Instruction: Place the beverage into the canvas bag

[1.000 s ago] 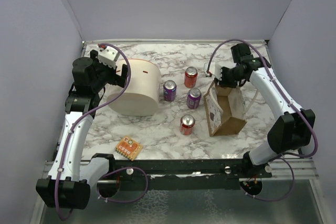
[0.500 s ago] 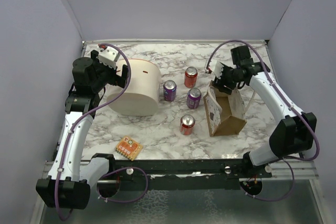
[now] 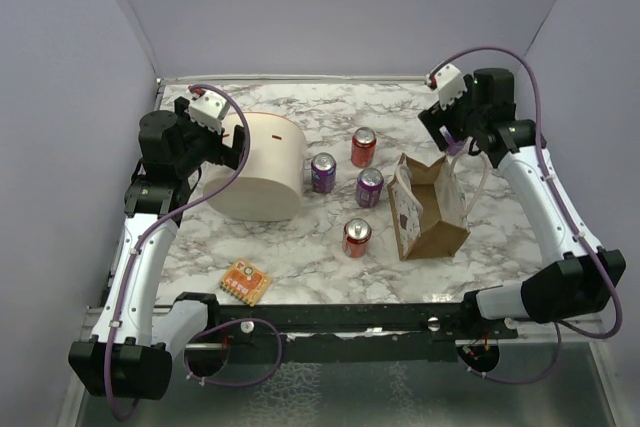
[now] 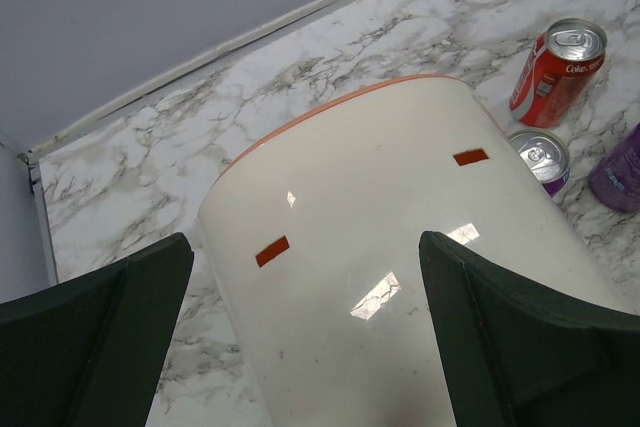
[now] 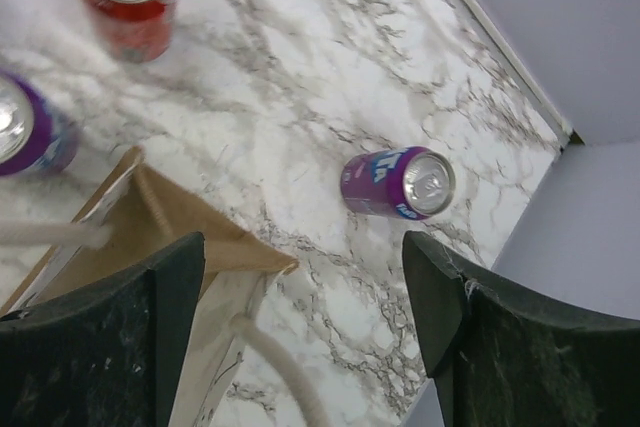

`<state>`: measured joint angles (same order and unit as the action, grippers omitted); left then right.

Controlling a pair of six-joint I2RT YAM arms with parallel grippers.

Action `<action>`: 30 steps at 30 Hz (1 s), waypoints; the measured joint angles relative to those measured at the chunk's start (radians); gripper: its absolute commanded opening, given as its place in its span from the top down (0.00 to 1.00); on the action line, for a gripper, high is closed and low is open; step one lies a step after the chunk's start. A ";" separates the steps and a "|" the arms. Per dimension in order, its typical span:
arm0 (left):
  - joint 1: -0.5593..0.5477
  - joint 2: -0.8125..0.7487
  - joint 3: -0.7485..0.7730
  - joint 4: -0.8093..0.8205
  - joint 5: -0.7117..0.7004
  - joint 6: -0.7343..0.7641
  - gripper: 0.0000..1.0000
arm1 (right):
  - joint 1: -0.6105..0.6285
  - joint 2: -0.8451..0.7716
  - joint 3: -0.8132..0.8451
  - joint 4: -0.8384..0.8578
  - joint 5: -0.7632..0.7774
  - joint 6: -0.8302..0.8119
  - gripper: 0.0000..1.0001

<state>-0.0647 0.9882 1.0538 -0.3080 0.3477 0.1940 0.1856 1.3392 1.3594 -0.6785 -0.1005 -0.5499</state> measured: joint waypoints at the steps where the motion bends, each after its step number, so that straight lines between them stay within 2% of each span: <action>1: 0.000 0.000 0.000 0.000 0.002 0.000 0.01 | -0.012 0.023 0.021 0.012 0.013 0.026 0.06; 5: 0.000 -0.001 0.000 0.000 0.005 0.000 0.01 | -0.056 0.121 0.087 0.053 0.055 0.120 0.00; 16: 0.000 -0.006 0.000 0.000 0.009 0.000 0.01 | -0.186 0.422 0.260 0.073 0.061 0.248 0.01; 30: 0.000 -0.011 -0.003 0.000 0.011 0.000 0.01 | -0.267 0.542 0.296 0.064 -0.034 0.284 0.00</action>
<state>-0.0647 0.9768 1.0504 -0.3084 0.3592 0.1944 -0.0814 1.8809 1.6554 -0.6147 -0.1345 -0.2657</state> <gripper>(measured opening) 0.991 0.996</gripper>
